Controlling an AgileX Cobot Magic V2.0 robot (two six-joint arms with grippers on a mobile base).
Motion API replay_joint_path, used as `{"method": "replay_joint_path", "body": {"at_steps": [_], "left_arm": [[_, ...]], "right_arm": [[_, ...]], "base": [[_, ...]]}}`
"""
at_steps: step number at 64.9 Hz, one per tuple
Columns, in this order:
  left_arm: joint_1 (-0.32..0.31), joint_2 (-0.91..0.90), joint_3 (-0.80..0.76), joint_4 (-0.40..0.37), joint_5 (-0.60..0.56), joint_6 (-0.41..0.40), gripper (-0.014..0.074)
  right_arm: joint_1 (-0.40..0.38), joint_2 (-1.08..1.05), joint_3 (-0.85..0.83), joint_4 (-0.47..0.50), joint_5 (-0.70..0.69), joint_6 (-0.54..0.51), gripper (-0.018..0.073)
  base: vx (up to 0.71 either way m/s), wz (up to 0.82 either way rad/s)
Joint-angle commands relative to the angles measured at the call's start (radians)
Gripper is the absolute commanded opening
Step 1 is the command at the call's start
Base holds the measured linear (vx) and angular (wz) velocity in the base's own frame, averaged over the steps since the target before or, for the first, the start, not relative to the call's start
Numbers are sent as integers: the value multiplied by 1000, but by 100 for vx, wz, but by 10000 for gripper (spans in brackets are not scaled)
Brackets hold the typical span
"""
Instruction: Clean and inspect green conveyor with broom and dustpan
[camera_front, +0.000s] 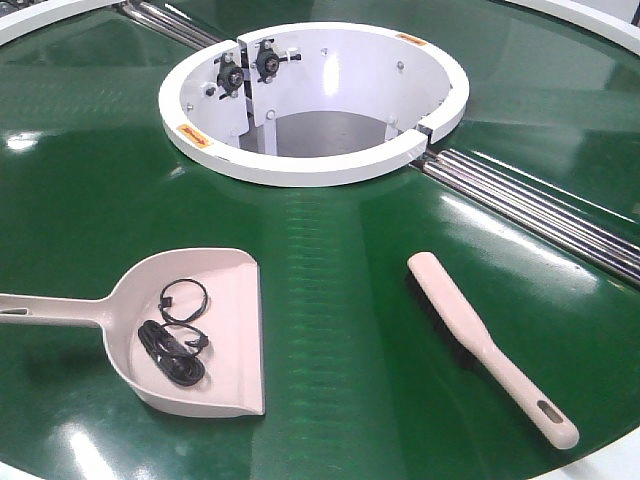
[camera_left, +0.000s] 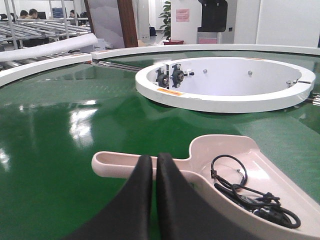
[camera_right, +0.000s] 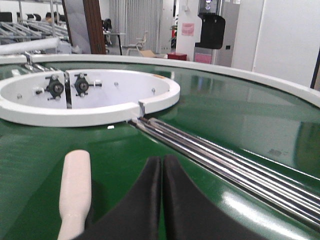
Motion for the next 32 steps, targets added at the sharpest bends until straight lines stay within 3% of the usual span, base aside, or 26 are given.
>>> {"method": "replay_joint_path", "body": {"at_steps": [1, 32], "left_arm": [[-7, -15, 8, -9, -71, -3, -6], [-7, -15, 8, -9, -71, -3, -6]], "right_arm": [[2, -29, 3, -12, -48, 8, -8], [2, -49, 3, -46, -37, 31, -8]], "base": [[0, 0], [0, 0]]}}
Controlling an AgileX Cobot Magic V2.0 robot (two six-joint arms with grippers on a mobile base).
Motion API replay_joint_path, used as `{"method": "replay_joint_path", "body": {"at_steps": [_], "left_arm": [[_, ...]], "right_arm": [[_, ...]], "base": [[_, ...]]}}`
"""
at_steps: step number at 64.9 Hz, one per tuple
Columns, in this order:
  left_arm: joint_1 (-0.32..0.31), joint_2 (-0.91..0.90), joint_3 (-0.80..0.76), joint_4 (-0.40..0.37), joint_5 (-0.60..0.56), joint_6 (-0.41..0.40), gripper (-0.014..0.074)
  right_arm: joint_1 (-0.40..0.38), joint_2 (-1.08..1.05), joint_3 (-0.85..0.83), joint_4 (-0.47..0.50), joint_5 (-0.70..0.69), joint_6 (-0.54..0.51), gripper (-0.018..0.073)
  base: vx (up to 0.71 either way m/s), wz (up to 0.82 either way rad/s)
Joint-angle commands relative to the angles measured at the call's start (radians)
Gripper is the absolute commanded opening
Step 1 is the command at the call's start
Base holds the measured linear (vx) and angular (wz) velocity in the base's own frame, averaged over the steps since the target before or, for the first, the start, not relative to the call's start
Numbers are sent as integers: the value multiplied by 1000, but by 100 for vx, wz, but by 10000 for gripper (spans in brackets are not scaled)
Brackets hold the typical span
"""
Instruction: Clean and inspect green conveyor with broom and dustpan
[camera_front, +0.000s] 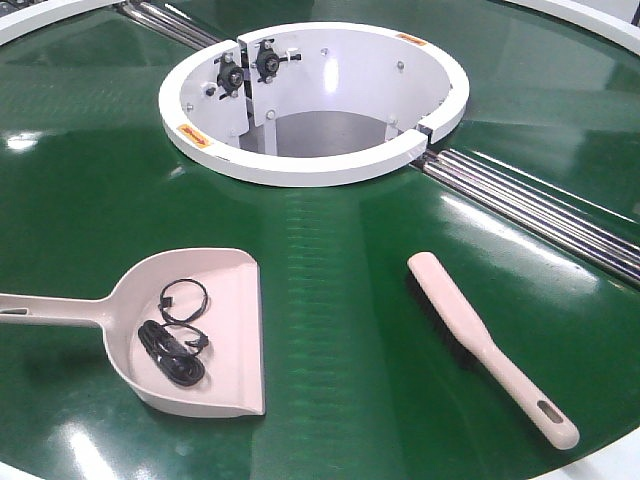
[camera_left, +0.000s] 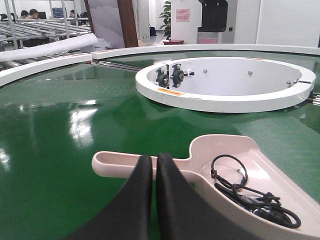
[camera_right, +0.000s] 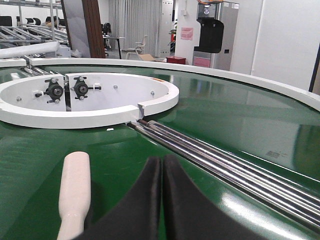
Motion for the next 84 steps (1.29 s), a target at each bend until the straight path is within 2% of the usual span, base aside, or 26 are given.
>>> {"method": "replay_joint_path", "body": {"at_steps": [1, 84], "left_arm": [[-7, -15, 8, -9, -71, -3, -6], [-7, -15, 8, -9, -71, -3, -6]], "right_arm": [[2, -10, 3, -12, -70, 2, -8], [2, -10, 3, -7, -66, 16, -8]], "base": [[0, 0], [0, 0]]}}
